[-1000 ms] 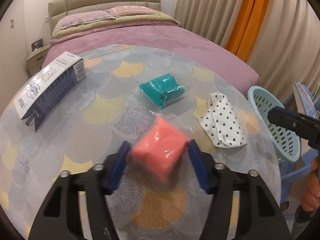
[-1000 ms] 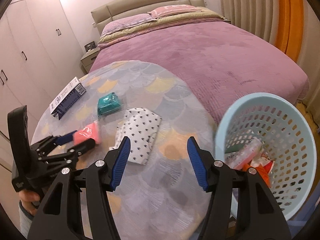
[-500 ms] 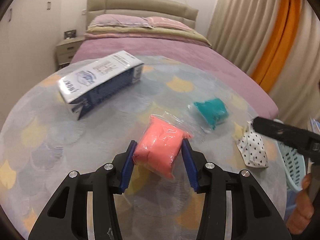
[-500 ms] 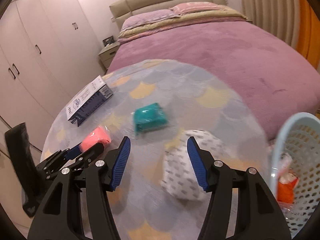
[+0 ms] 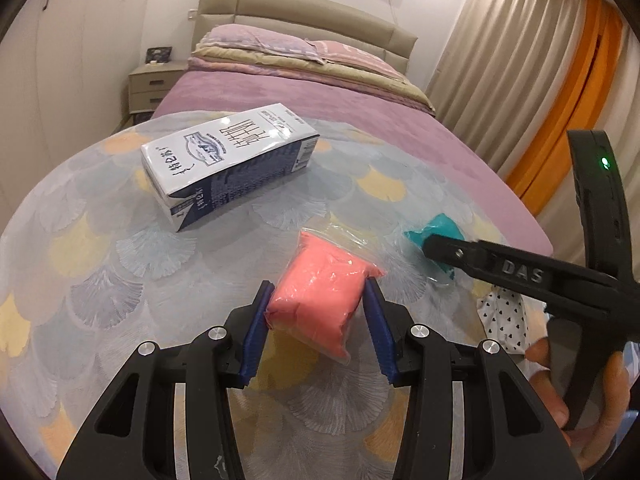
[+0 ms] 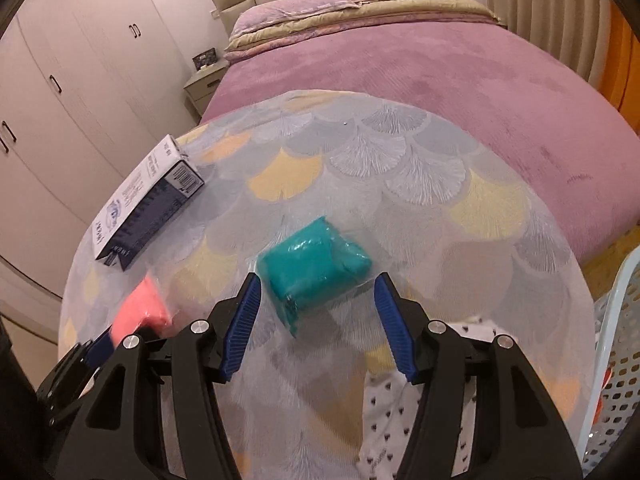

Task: Collect trash
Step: 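Grasp the pink packet with the left tool while the right tool grasps the teal packet, then carry both packets over the basket and open both tools to drop them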

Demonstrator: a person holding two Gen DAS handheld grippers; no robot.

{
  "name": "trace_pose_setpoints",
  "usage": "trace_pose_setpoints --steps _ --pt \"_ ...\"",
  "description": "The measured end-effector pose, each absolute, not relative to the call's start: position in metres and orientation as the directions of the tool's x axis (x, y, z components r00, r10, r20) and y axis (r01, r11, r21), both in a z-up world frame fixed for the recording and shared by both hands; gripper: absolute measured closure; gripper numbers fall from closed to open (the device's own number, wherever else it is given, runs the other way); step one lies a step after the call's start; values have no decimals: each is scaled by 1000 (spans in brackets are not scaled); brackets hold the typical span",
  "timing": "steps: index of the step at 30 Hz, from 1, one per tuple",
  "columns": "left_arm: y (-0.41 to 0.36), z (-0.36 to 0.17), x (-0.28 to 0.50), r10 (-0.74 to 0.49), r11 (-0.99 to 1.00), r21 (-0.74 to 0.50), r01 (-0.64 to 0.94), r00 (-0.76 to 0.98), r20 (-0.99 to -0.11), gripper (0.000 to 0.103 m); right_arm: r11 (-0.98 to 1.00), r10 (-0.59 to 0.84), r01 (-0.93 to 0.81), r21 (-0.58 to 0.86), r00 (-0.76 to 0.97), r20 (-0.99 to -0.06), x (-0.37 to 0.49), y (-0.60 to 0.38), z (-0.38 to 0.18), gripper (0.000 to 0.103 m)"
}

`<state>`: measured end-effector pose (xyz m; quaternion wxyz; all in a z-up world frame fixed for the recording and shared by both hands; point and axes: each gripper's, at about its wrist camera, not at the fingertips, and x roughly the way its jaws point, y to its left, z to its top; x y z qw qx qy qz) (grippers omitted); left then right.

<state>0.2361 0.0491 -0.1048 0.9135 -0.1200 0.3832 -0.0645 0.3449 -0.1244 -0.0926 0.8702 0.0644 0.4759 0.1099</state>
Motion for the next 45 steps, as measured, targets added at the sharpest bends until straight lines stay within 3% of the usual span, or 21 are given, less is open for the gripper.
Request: trace_pose_setpoints --steps 6,11,14,18,33,45 --pt "46 -104 233 -193 970 -241 32 706 -682 59 971 238 -137 194 549 -802 345 -118 -95 36" --pt "48 -105 234 -203 966 -258 28 703 -682 59 979 204 -139 151 572 -795 346 -112 -96 36" --pt "48 -105 233 -202 966 -255 30 703 -682 59 984 168 -141 104 585 -793 343 -107 -95 48" --pt "48 -104 231 -200 968 -249 35 705 -680 59 983 179 -147 114 588 -789 341 -109 -94 54" --pt "39 -97 227 -198 973 -222 62 721 -664 59 980 200 -139 145 634 -747 308 -130 -66 55" --pt "-20 -48 198 -311 950 -196 242 749 -585 59 989 147 -83 126 710 -689 259 -191 -15 55"
